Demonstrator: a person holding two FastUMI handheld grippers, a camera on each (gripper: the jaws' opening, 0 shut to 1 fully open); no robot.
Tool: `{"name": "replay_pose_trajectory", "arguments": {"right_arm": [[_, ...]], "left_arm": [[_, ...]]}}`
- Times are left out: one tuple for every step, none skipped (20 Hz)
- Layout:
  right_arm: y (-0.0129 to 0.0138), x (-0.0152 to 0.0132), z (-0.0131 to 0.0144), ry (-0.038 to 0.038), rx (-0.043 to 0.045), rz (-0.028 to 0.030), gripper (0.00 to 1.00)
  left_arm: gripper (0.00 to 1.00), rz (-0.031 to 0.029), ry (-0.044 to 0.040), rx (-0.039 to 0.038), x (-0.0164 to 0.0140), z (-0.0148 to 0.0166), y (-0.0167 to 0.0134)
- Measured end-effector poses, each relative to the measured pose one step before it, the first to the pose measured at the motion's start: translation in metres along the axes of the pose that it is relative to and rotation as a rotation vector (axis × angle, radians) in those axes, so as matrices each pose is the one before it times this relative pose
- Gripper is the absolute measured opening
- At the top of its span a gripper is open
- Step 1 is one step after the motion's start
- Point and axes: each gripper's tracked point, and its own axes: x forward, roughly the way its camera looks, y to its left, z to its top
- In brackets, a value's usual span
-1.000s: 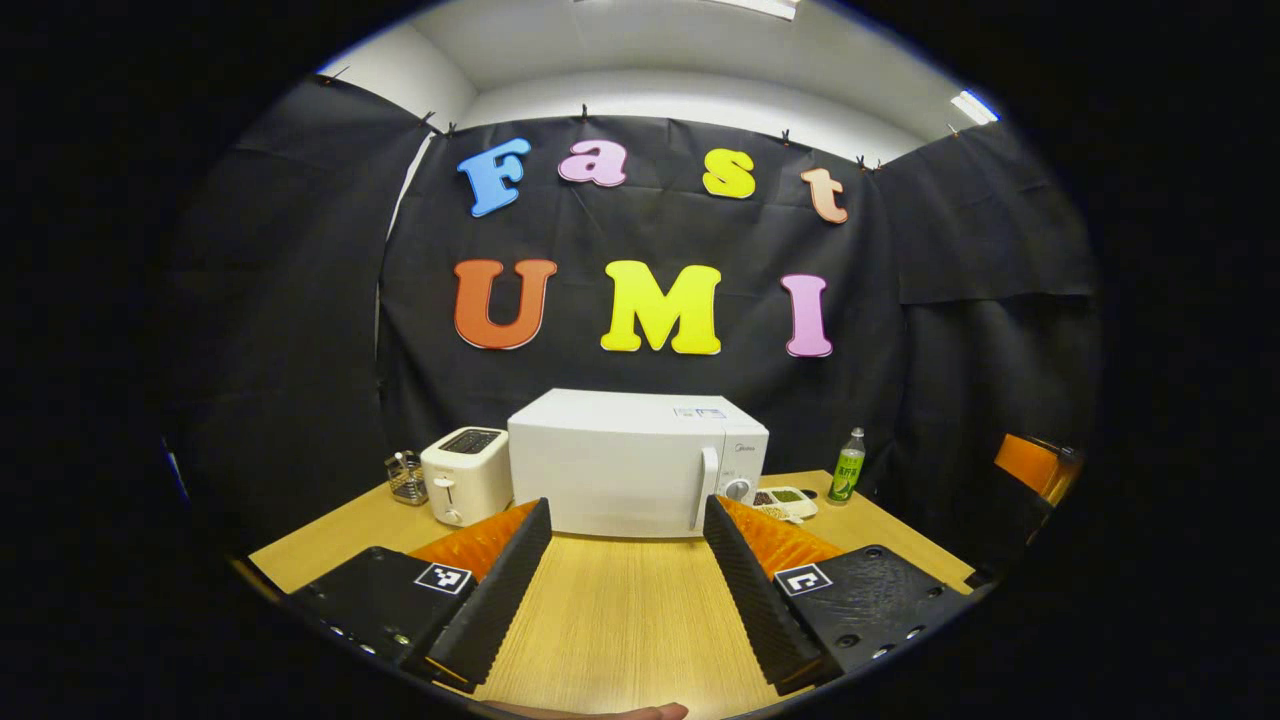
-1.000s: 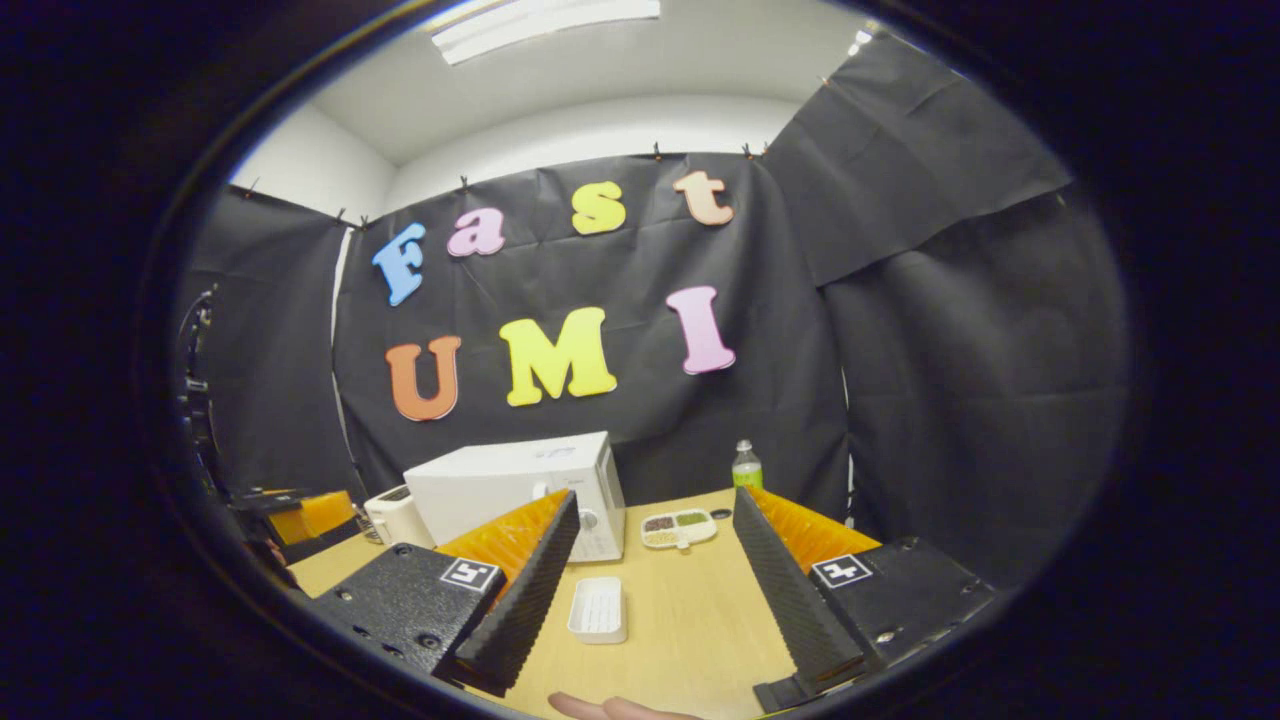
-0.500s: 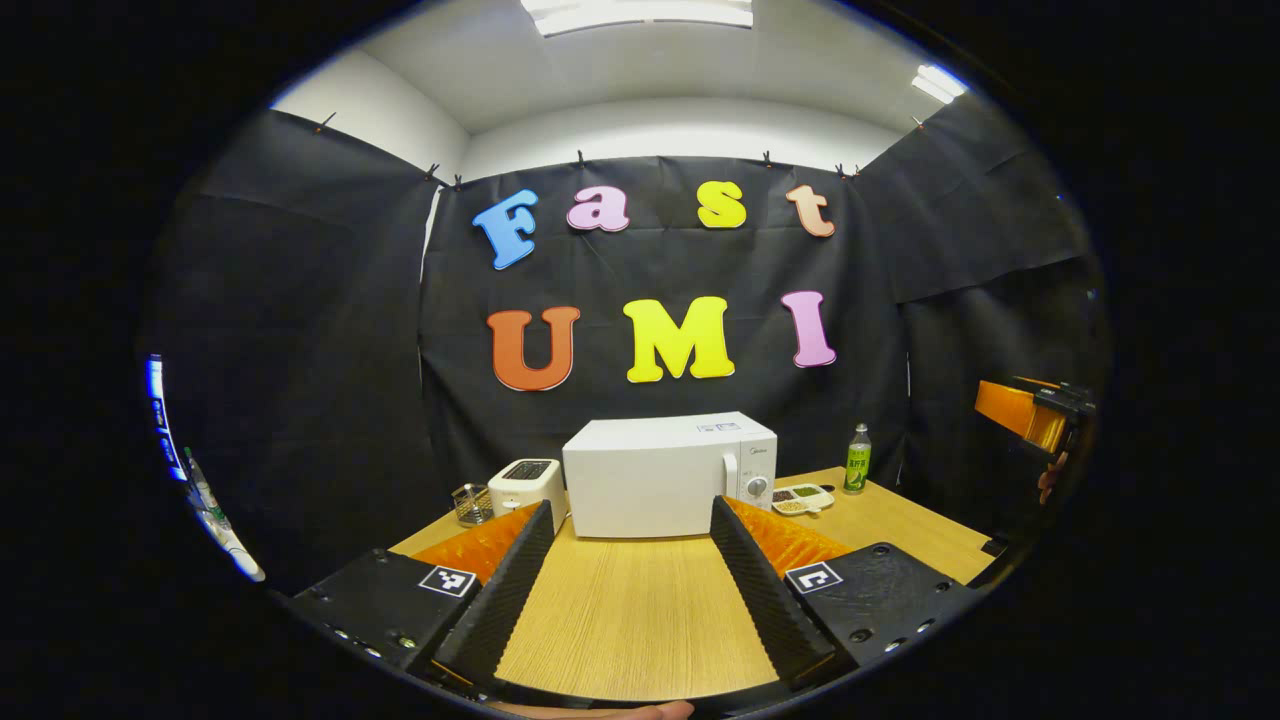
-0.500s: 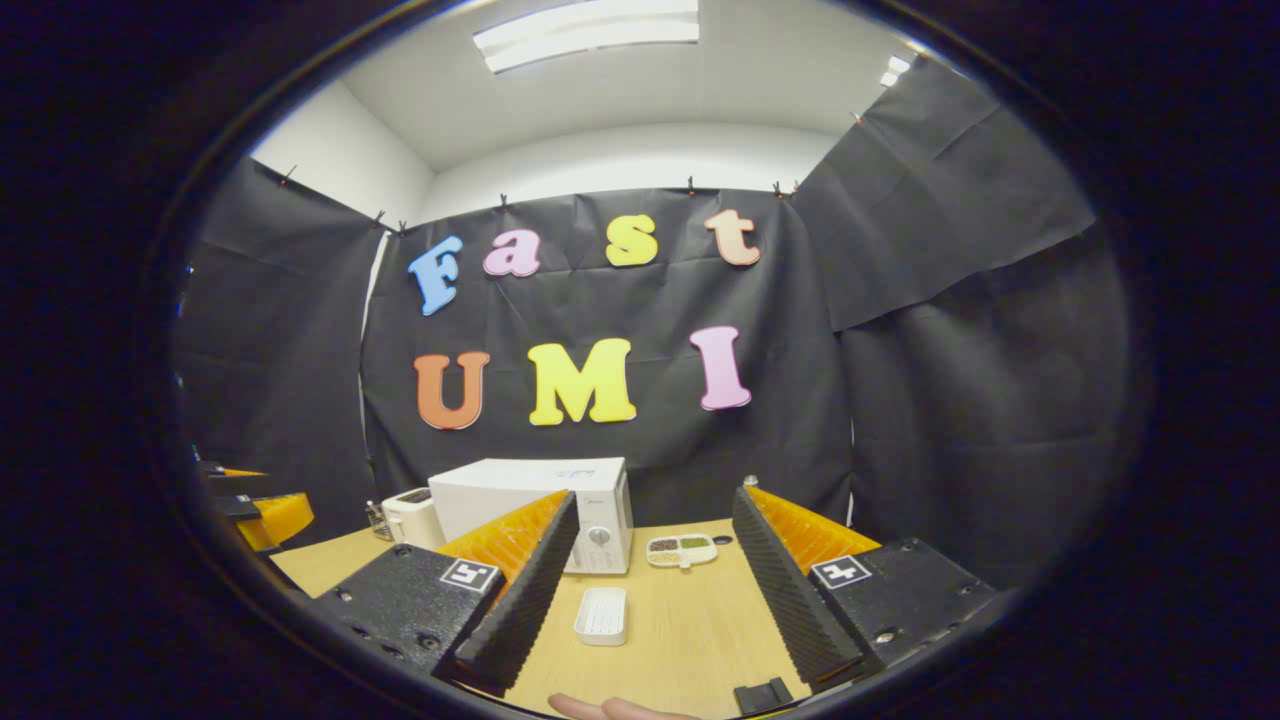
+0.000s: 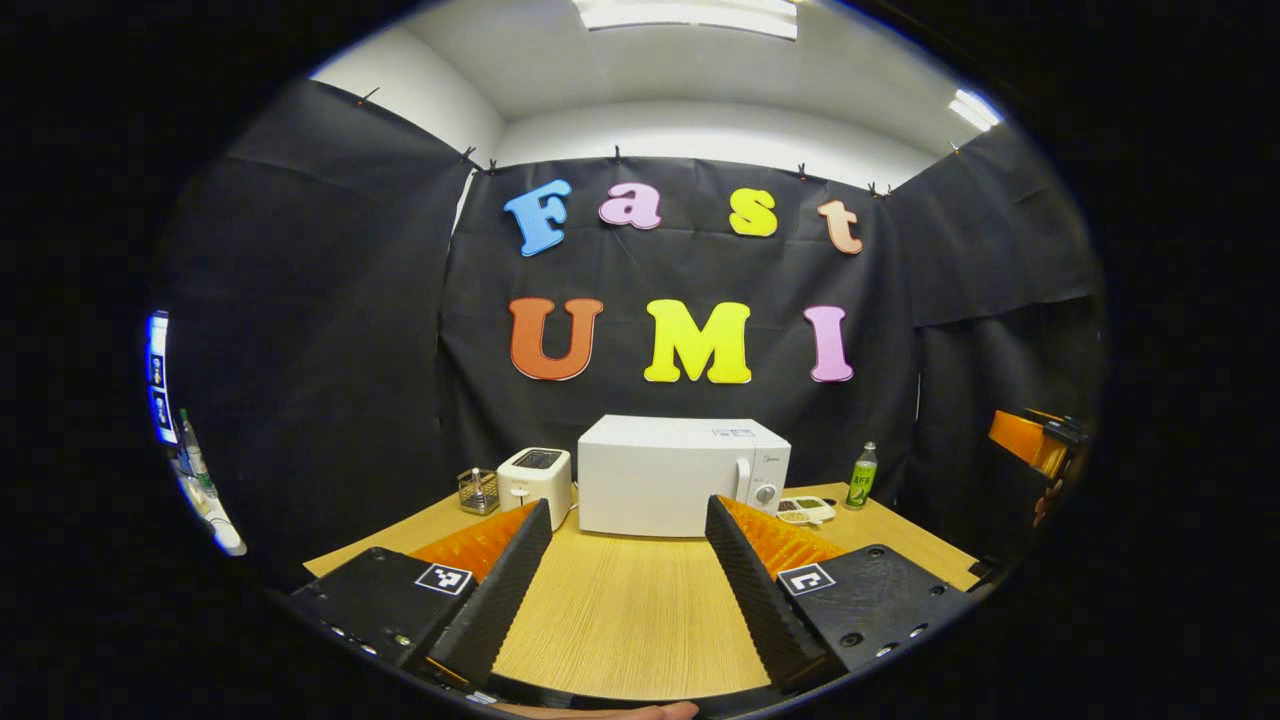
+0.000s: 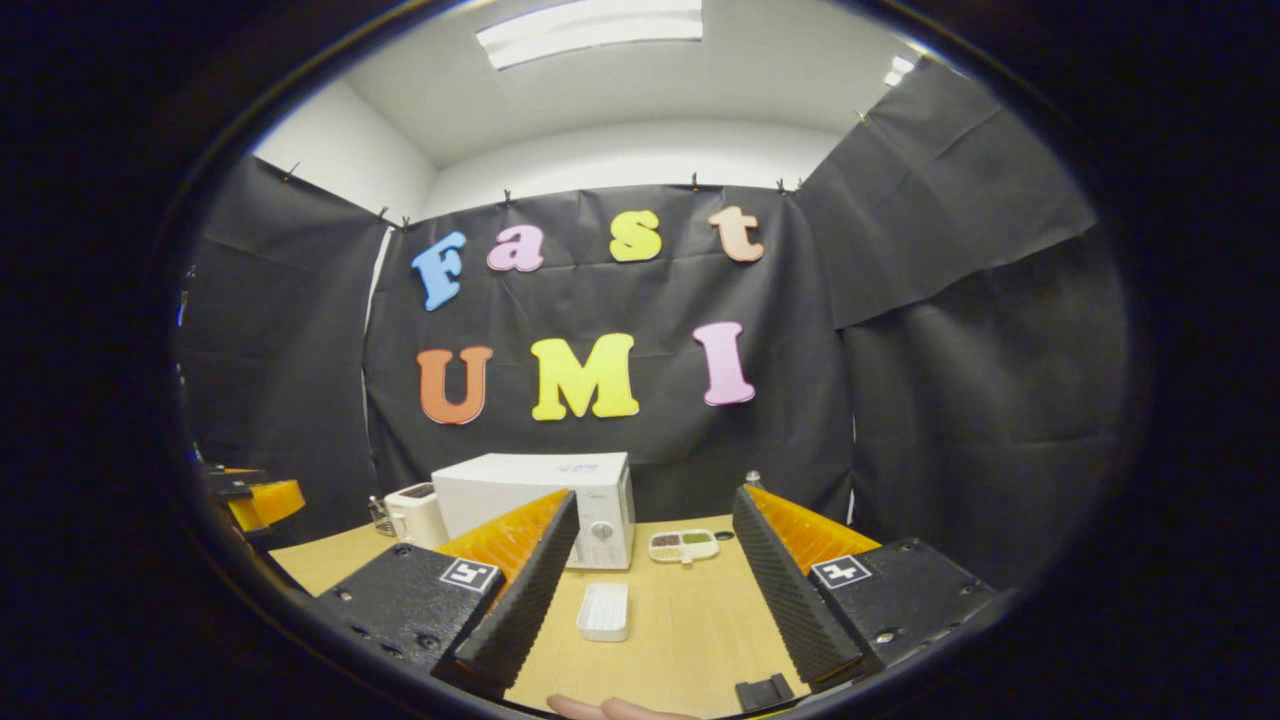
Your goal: Open the microwave oven with the left hand, put the food in, and close the microwave oven.
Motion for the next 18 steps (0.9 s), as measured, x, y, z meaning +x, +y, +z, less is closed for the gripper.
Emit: {"name": "replay_pose_trajectory", "arguments": {"right_arm": [[-0.00024, 0.00257, -0.00196, 0.00536, 0.00619, 0.00185, 0.99], [0.00079, 0.00088, -0.00216, 0.00735, 0.00444, 0.0032, 0.99], [0.00076, 0.00057, -0.00206, 0.00796, 0.00162, 0.00519, 0.99], [0.00044, 0.00173, -0.00157, 0.00615, -0.00043, 0.00373, 0.99], [-0.00047, 0.00122, -0.00128, 0.0043, -0.00064, -0.00057, 0.99], [-0.00174, 0.00032, -0.00061, 0.00267, -0.00085, -0.00321, 0.99], [-0.00103, -0.00037, 0.0, 0.0009, -0.00332, -0.00212, 0.99], [-0.00035, -0.00001, -0.00046, 0.00042, -0.00168, -0.00131, 0.99], [0.00063, -0.00066, 0.00009, -0.00116, 0.00143, 0.00052, 0.99], [0.00008, -0.00028, -0.00084, -0.0009, 0.00063, 0.00167, 0.98], [0.00001, 0.00052, -0.00056, 0.00066, -0.00048, 0.0014, 0.98], [0.00042, 0.00022, -0.00039, 0.00123, 0.00047, 0.00118, 0.98], [0.00014, -0.00048, -0.00114, 0.0013, 0.00168, 0.0014, 0.98], [0.00025, 0.00051, -0.00103, 0.00211, 0.00316, 0.00125, 0.98], [0.00062, 0.00078, -0.00119, 0.00101, 0.00406, 0.00278, 0.99], [0.00078, 0.00019, -0.00021, 0.00132, 0.00313, 0.00249, 0.99], [0.00059, 0.00014, -0.00017, 0.00141, 0.00106, 0.00193, 0.99], [-0.00002, -0.00003, -0.00177, 0.00109, -0.00174, 0.00142, 0.99]], "left_arm": [[0.95, -0.00001, -0.00012, 0.00379, -0.00023, -0.00059, -0.00063], [0.95, -0.00078, -0.00272, 0.00119, 0.00056, -0.00039, -0.00113], [0.95, -0.00486, -0.00329, 0.00008, -0.00037, -0.00001, -0.00188], [0.95, -0.00627, -0.00044, 0.0009, 0.00019, 0.00018, -0.00207], [0.95, 0.00132, -0.00076, 0.00011, -0.00103, 0.00043, 0.00055], [0.95, 0.00079, -0.00106, -0.0004, -0.0002, -0.00041, 0.0], [0.95, -0.00528, 0.00123, -0.00009, 0.0003, -0.00162, -0.00228], [0.95, -0.00459, 0.00615, 0.00021, 0.00056, -0.00204, -0.00136], [0.95, -0.00015, 0.00488, 0.00085, -0.0008, -0.00099, -0.00109], [0.95, -0.00147, 0.00146, 0.00232, 0.00042, -0.00069, -0.00045], [0.95, -0.00159, -0.00138, 0.00247, 0.00046, 0.00004, -0.00244], [0.95, -0.00199, -0.00263, 0.00245, -0.00057, 0.00118, -0.00048], [0.95, -0.0028, -0.0027, 0.00071, -0.00049, 0.00084, -0.00078], [0.95, -0.00335, -0.00225, -0.0007, 0.00048, -0.00058, -0.00093], [0.95, -0.00343, -0.00146, -0.00019, -0.00128, -0.00023, -0.00063], [0.95, -0.00011, -0.00115, -0.00011, 0.00043, 0.00022, -0.00159], [0.95, 0.00081, -0.00251, 0.00016, -0.00005, -0.00006, 0.00067], [0.95, -0.00246, 0.00099, 0.00152, 0.00007, -0.0007, -0.00086]]}}
